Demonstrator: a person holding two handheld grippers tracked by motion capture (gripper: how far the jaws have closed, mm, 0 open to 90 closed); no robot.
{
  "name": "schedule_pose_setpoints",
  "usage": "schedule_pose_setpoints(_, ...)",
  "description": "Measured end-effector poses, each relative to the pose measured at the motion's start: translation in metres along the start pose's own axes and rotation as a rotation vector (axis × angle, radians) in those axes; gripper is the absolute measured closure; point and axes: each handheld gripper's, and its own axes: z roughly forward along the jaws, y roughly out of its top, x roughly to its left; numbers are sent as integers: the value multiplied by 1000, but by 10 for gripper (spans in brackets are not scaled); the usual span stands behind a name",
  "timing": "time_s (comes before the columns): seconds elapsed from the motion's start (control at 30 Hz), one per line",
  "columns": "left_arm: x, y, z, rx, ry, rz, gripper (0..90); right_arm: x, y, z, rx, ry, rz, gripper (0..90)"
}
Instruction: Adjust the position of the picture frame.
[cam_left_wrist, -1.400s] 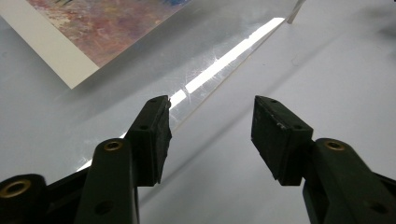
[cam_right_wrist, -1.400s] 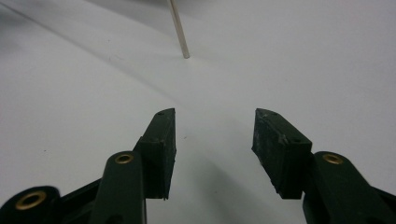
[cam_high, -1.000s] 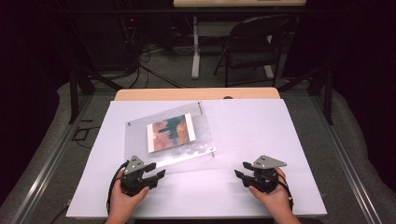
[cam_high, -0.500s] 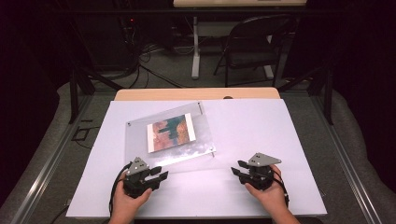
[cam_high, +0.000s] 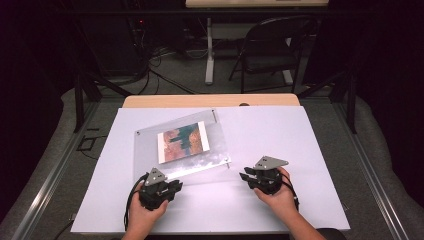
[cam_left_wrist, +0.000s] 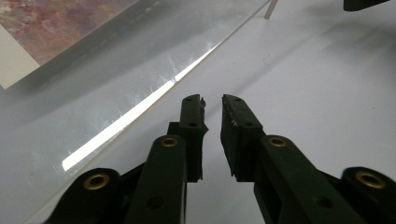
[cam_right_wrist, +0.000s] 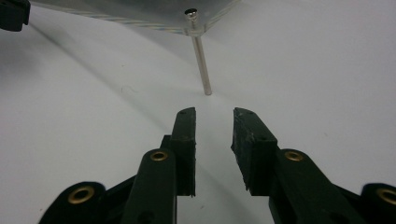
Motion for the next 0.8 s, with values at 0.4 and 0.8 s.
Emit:
schedule_pose_setpoints(0.4, 2, 7, 20, 49, 14, 0, 899, -6, 11, 24, 8, 19, -14, 699)
schedule_pose_setpoints(0.8, 5, 6, 22, 50, 43, -7, 900, 0, 19, 49, 15, 40, -44, 697)
